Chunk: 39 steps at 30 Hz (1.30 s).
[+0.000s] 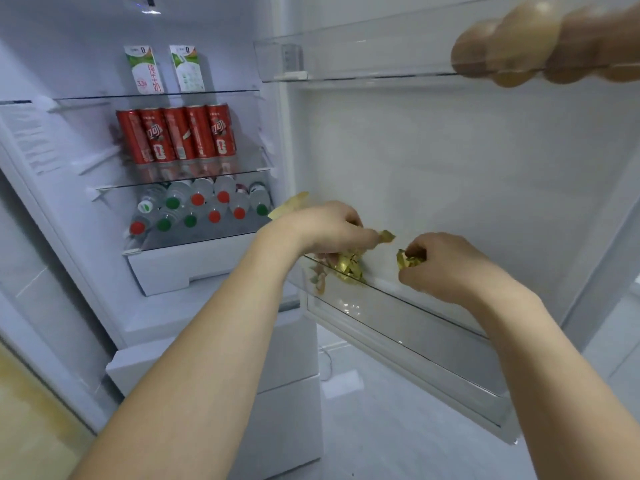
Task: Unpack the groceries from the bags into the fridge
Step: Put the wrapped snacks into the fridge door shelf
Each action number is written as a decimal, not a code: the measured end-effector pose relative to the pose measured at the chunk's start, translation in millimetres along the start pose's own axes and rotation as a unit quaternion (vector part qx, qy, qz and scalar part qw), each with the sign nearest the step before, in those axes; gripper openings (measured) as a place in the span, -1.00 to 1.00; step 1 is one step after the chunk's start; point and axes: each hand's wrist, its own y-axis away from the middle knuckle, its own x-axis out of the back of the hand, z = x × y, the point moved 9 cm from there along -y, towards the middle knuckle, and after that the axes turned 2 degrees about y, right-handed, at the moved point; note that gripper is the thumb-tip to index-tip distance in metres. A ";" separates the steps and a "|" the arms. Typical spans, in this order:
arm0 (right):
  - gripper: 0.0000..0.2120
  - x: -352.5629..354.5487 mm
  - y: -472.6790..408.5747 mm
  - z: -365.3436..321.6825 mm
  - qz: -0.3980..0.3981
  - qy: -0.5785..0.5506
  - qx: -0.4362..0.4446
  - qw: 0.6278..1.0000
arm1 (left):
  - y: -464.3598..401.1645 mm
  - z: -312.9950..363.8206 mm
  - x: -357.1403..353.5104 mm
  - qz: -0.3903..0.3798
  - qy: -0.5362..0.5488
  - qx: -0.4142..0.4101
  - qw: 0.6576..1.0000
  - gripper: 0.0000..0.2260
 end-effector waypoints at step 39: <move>-0.63 -69.1 -42.1 -6.6 -0.085 0.051 0.039 0.994 | -44.2 -51.1 -56.5 -0.165 -0.095 0.082 0.978 -0.69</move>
